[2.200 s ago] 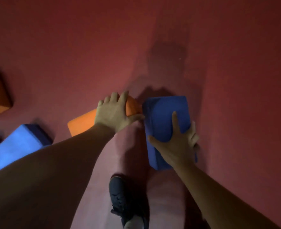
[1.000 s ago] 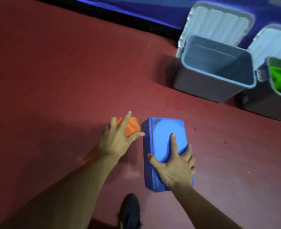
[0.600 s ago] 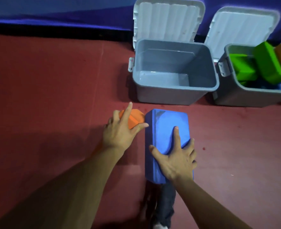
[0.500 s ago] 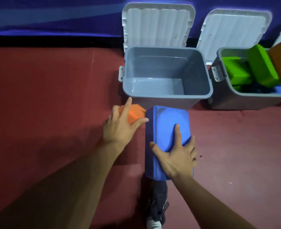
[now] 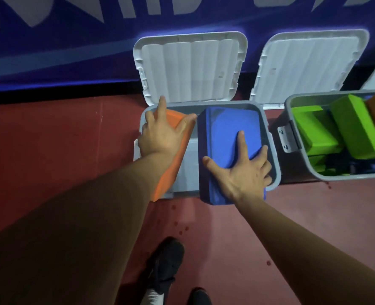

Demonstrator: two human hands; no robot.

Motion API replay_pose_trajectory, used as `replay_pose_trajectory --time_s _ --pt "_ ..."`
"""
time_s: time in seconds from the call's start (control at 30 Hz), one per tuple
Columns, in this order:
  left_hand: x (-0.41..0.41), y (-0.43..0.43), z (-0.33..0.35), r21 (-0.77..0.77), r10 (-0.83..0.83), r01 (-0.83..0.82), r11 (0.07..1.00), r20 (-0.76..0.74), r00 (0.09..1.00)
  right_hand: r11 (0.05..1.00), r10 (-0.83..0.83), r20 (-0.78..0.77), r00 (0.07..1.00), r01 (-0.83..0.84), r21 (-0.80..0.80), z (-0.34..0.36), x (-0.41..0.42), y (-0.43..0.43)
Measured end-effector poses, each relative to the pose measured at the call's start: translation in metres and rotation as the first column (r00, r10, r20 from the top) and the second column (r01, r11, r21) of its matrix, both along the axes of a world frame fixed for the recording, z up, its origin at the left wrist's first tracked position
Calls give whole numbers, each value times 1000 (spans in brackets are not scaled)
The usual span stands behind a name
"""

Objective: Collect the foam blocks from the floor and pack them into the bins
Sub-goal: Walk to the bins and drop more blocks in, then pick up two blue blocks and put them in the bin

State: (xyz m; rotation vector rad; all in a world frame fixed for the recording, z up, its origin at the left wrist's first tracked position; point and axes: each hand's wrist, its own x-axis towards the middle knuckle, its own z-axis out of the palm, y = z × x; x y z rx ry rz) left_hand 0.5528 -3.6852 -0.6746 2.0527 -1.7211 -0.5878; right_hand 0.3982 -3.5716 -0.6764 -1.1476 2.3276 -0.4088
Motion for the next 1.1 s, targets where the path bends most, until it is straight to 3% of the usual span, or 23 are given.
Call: replay_pose_trajectory --time_s 0.17,0.27,0.4,0.6,0.83,1.0,1.1 --pt "-17 -32 -41 57 -12 15 998 -52 999 1000 17 25 1000 -18 20 -30 1 -55" --pt "-10 -31 -65 146 -152 143 979 51 987 998 25 35 999 -27 62 -51 11 -66" --pt "-12 -28 -79 140 -334 311 940 192 923 988 29 34 999 -34 151 -67 22 -62" --pt "-82 -35 -79 132 -557 541 830 162 815 992 -73 -15 997 74 98 -62 -22 -46" --pt "-191 40 -54 96 -865 872 480 218 452 889 -442 -41 896 444 114 -41 -117 80" --pt "-291 173 -30 142 -959 981 132 269 90 727 -676 -70 734 679 101 -25 -165 223" --pt "-328 280 -23 139 -958 989 -42 275 -79 601 -790 -69 609 791 113 -22 -178 333"
